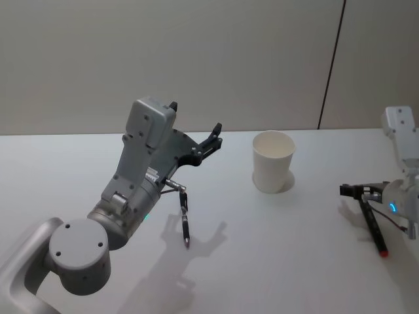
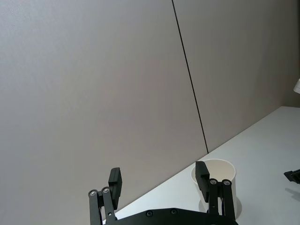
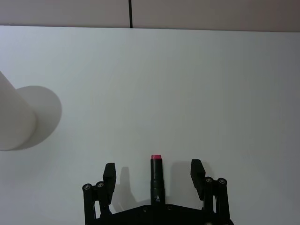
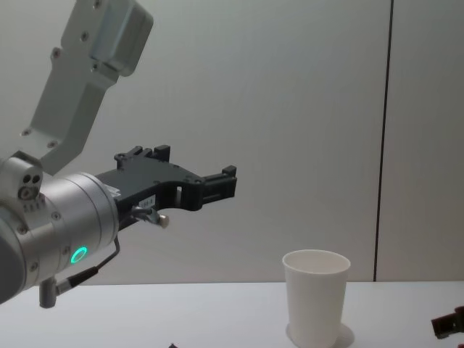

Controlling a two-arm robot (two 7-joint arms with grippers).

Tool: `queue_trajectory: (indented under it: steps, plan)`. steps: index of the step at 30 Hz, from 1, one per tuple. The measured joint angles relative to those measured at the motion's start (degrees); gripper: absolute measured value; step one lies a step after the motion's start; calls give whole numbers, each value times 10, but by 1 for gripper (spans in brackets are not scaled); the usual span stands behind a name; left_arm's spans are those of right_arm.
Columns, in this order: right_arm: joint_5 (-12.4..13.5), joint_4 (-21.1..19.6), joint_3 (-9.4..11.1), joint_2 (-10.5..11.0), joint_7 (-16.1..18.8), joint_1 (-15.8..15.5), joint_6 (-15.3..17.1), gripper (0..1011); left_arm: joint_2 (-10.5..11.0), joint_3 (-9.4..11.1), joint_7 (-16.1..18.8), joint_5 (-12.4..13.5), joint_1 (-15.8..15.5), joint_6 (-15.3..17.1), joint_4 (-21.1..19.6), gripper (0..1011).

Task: Place the pen into the pen holder.

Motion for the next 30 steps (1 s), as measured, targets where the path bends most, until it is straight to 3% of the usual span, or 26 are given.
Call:
queue_trajectory:
  steps: [30]
  plan:
    - [-15,42,2,-4,17,5,-12,996,0,0,0,0,0,0,0,1004]
